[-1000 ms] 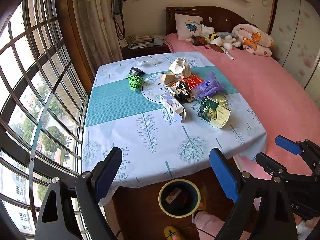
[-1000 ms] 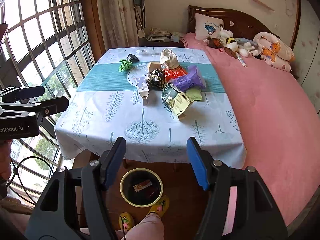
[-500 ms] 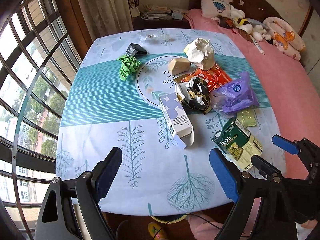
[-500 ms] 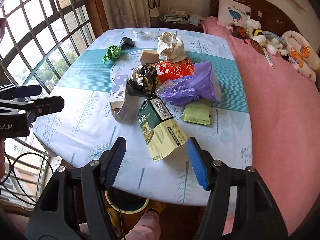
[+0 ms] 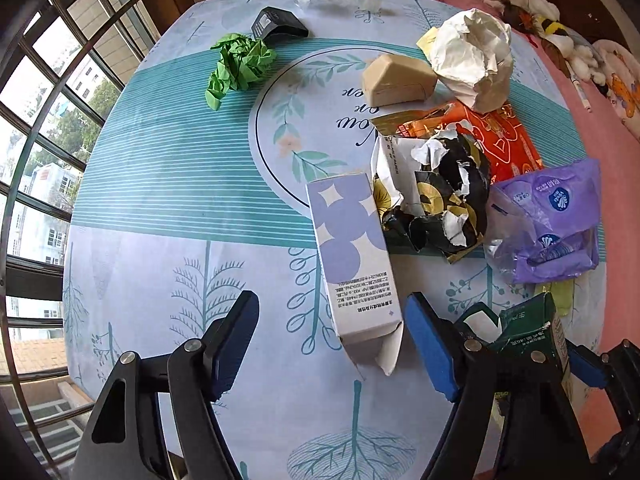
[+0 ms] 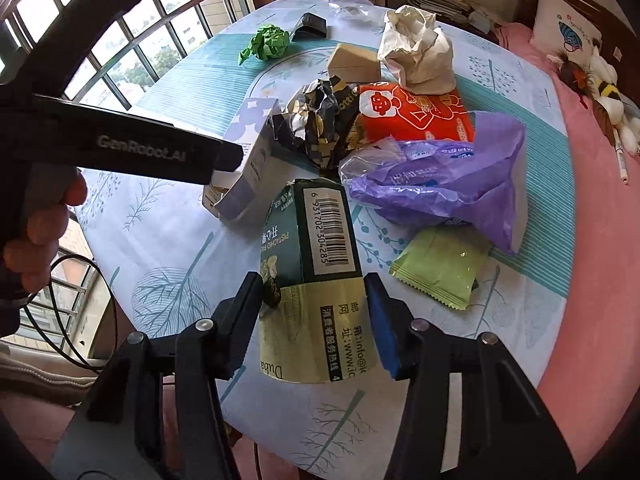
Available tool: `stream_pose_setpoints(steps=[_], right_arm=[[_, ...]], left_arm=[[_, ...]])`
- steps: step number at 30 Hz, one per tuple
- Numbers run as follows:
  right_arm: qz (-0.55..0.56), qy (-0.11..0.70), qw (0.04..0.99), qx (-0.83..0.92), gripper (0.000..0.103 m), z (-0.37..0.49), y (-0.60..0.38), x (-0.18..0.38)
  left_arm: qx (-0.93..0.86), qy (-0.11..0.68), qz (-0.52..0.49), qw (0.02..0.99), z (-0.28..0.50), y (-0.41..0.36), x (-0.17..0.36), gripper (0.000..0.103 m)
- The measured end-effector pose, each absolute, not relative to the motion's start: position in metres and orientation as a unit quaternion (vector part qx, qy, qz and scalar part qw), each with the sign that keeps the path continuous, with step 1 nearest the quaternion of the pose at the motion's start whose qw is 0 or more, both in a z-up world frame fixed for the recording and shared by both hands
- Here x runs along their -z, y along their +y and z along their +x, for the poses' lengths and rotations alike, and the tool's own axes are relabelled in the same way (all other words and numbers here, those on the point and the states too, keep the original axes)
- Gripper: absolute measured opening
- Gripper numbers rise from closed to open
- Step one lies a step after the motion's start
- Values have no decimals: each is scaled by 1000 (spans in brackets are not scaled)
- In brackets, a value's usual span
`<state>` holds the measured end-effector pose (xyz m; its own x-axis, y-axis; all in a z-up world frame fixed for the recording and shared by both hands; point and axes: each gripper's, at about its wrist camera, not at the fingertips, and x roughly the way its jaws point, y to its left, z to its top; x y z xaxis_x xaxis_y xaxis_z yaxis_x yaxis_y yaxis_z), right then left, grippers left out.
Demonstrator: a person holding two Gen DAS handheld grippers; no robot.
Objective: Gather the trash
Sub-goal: 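Grasp the white-purple carton with left tool while right tool grasps green snack bag, then carry both items over the bin and open both tools to drop them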
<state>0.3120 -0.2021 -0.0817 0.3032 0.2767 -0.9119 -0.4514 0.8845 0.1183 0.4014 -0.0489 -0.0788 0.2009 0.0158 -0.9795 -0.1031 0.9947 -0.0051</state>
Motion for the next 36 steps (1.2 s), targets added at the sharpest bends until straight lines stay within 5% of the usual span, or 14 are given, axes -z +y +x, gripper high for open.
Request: stream_pose_setpoints(steps=[5, 7, 19, 36], right_arm=[[-77, 541, 803, -237, 41, 322, -203, 80], [-74, 540, 803, -241, 40, 324, -203, 80], [-41, 537, 809, -238, 29, 317, -203, 68], [-21, 493, 847, -198, 26, 241, -137, 14]], left_arm=[[-54, 644, -54, 762, 415, -49, 98, 54], [-58, 648, -59, 757, 415, -48, 105, 38], [-53, 632, -36, 772, 382, -45, 91, 36], [9, 574, -13, 819, 250, 32, 0, 36]])
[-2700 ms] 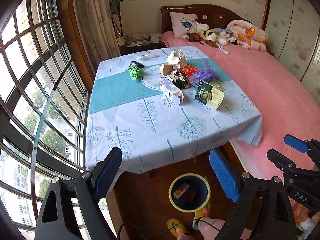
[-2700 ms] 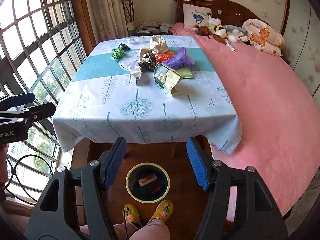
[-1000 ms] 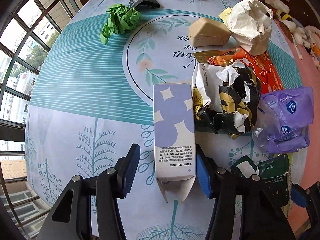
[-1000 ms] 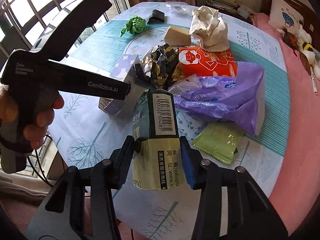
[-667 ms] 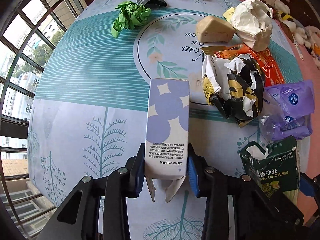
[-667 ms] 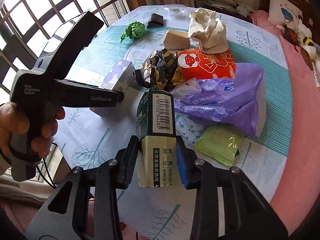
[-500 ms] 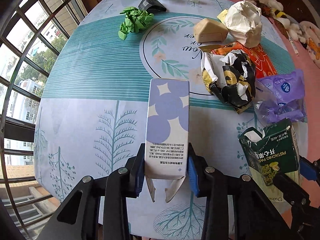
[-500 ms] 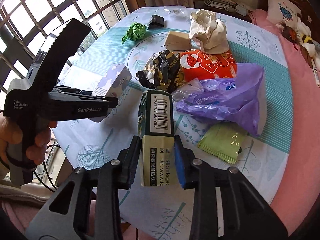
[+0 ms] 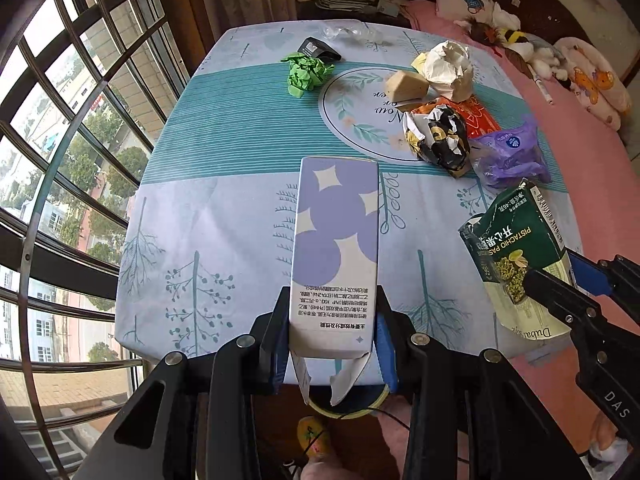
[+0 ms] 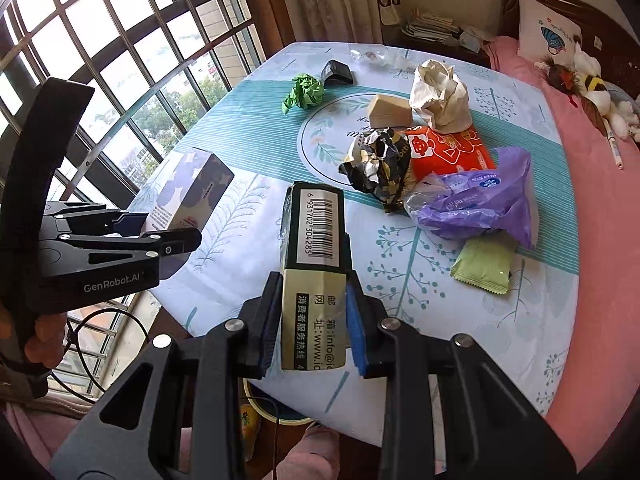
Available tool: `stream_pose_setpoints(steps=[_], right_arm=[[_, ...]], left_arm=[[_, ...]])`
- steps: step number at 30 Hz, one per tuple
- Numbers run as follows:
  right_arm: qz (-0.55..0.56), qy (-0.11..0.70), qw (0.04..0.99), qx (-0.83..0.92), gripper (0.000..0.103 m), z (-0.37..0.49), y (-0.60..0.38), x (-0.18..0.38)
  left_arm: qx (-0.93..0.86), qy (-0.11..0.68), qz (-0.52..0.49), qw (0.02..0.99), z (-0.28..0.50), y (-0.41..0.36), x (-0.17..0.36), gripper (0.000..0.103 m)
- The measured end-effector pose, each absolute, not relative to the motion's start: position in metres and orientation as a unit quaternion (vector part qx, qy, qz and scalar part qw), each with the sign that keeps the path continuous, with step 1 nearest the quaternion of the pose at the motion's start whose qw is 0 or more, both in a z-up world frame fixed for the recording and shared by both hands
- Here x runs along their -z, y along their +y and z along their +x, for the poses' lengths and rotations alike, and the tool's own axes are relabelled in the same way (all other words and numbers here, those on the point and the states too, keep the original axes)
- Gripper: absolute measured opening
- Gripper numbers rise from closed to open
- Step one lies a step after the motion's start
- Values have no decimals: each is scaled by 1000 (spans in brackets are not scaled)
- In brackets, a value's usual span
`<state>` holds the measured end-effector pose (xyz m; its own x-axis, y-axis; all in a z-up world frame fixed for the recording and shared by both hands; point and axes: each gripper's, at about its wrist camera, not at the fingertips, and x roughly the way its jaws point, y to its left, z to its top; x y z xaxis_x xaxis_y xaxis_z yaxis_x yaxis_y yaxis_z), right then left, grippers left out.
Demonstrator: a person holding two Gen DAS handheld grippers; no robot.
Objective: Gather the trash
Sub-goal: 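Carry both items over the bin and open both tools to drop them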
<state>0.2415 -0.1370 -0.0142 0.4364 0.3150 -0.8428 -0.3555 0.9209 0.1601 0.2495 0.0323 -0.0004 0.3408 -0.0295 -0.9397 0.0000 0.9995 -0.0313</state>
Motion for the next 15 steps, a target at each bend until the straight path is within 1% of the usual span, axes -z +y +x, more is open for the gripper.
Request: stream_pose_setpoints(steps=[8, 15], right_arm=[[-2, 475, 867, -147, 25, 161, -95, -9], [14, 485, 867, -115, 25, 86, -68, 0]], left_arm=[[49, 549, 8, 834, 168, 73, -24, 36], [97, 551, 45, 827, 107, 78, -14, 36]])
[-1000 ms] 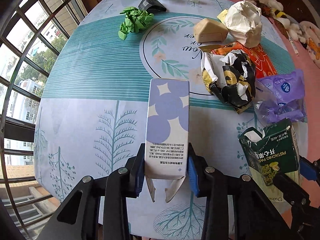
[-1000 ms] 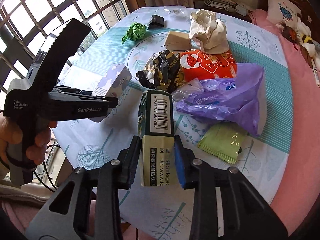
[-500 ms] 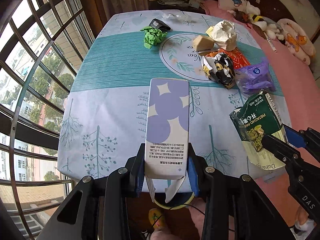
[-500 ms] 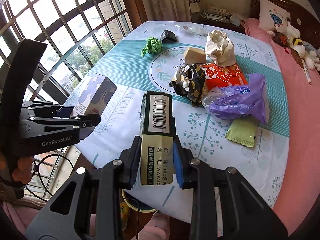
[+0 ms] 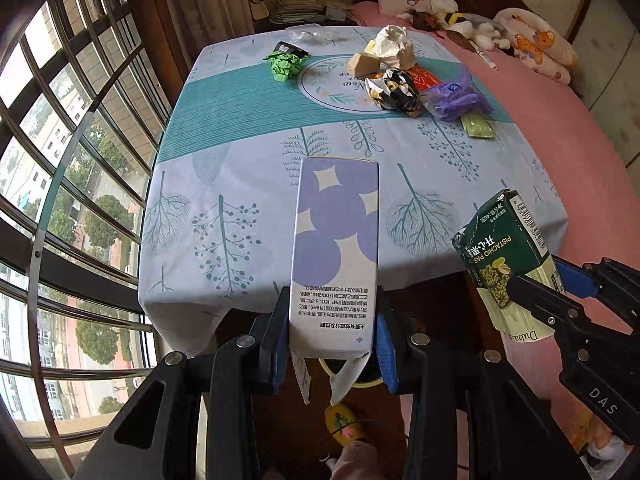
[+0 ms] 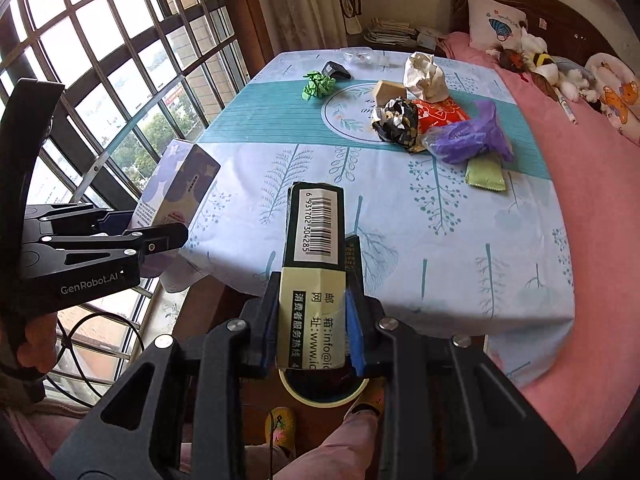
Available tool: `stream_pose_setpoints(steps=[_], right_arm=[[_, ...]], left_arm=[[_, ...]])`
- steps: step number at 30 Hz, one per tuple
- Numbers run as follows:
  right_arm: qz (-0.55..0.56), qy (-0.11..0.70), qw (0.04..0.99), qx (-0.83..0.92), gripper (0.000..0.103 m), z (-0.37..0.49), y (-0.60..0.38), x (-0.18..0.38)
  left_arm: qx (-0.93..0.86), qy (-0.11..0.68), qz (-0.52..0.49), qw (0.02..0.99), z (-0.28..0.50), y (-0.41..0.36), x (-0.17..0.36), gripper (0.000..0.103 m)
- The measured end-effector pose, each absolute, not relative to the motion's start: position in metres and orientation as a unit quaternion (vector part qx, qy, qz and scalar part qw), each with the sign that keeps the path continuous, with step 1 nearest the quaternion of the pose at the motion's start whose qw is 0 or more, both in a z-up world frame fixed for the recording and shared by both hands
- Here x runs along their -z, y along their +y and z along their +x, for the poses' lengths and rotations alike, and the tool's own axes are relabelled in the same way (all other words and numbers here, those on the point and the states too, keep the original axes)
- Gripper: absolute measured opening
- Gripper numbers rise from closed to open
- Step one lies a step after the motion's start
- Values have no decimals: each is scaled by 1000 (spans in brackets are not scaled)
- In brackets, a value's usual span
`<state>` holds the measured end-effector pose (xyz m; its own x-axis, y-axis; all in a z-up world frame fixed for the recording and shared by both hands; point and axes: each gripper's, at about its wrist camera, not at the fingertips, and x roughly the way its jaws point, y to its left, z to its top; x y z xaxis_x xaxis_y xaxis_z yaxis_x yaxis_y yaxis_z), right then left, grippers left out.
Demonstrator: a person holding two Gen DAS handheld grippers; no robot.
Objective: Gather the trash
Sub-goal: 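Carry both items over the bin and open both tools to drop them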
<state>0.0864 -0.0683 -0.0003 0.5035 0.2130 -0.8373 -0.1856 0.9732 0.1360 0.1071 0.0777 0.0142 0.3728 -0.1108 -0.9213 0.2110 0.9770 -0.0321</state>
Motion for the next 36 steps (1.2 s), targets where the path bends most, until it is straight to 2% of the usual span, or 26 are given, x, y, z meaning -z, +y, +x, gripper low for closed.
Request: stream_pose_setpoints(steps=[9, 16, 26, 33, 35, 36], right_arm=[[41, 529, 843, -92, 25, 34, -54, 34], [95, 571, 812, -72, 25, 30, -64, 93], [173, 626, 759, -36, 26, 33, -89, 251], [179, 654, 735, -16, 28, 51, -98, 374], [180, 659, 730, -17, 30, 57, -98, 401], [181, 663, 727, -17, 33, 60, -99, 414]], left_arm=[[139, 588, 58, 795, 61, 70, 24, 36], [161, 629, 39, 760, 46, 54, 93, 36], [134, 674, 57, 724, 52, 29, 247, 36], [125, 683, 63, 717, 65, 13, 346, 38], [126, 682, 62, 718, 71, 15, 368, 42], [122, 682, 65, 718, 73, 15, 377, 50]])
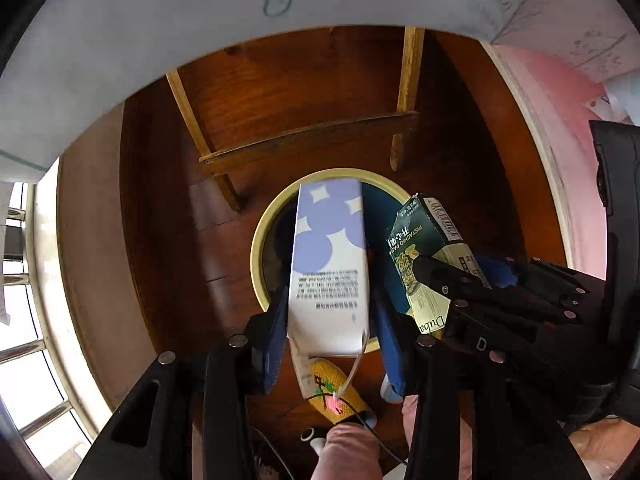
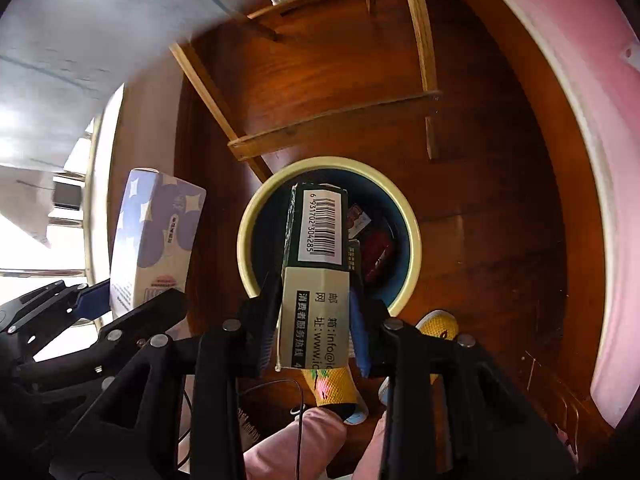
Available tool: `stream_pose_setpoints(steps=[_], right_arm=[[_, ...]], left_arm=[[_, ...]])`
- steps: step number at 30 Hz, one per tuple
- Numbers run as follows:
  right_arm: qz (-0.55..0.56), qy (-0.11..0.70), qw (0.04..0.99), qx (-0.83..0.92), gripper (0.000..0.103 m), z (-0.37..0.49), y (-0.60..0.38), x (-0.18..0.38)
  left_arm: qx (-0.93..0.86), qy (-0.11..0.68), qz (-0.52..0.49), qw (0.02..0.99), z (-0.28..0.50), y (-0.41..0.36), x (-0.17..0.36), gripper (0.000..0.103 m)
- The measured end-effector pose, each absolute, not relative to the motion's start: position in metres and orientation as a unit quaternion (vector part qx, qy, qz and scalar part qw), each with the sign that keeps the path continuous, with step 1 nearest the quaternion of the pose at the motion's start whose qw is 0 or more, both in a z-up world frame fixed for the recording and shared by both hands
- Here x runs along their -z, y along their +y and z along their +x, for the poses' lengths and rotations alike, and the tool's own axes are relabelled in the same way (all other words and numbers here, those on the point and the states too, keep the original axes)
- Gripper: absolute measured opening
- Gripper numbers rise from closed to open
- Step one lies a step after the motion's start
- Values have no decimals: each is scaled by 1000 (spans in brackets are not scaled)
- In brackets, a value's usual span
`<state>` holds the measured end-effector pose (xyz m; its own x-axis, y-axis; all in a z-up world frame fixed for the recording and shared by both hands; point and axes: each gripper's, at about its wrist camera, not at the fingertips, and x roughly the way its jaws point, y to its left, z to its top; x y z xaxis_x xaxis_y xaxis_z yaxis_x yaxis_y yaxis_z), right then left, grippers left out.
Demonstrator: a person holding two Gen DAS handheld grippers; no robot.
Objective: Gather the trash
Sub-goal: 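Carry both items over the bin and open both tools to drop them, then raise both tools back toward the table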
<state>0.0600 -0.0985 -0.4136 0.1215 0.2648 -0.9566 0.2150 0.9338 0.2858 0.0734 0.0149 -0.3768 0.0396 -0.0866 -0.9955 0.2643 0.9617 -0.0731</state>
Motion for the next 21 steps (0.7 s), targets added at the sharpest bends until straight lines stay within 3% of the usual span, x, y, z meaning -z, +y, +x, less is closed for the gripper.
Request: stream_pose_setpoints(steps=[3, 4, 6, 7, 21], right_arm=[[196, 671, 715, -11, 35, 66, -103, 444], [202, 674, 711, -8, 43, 66, -106, 453], [212, 672, 709, -3, 63, 65, -108, 462], [214, 667, 713, -4, 64, 58, -114, 465], [193, 648, 737, 9, 65, 49, -115, 438]], left_arm=[[110, 687, 61, 715, 80, 25, 401, 79], [106, 690, 52, 714, 85, 31, 407, 84], [99, 692, 40, 714, 91, 38, 415, 84], [96, 689, 40, 717, 93, 41, 416, 84], [92, 667, 49, 738, 86, 38, 367, 84]])
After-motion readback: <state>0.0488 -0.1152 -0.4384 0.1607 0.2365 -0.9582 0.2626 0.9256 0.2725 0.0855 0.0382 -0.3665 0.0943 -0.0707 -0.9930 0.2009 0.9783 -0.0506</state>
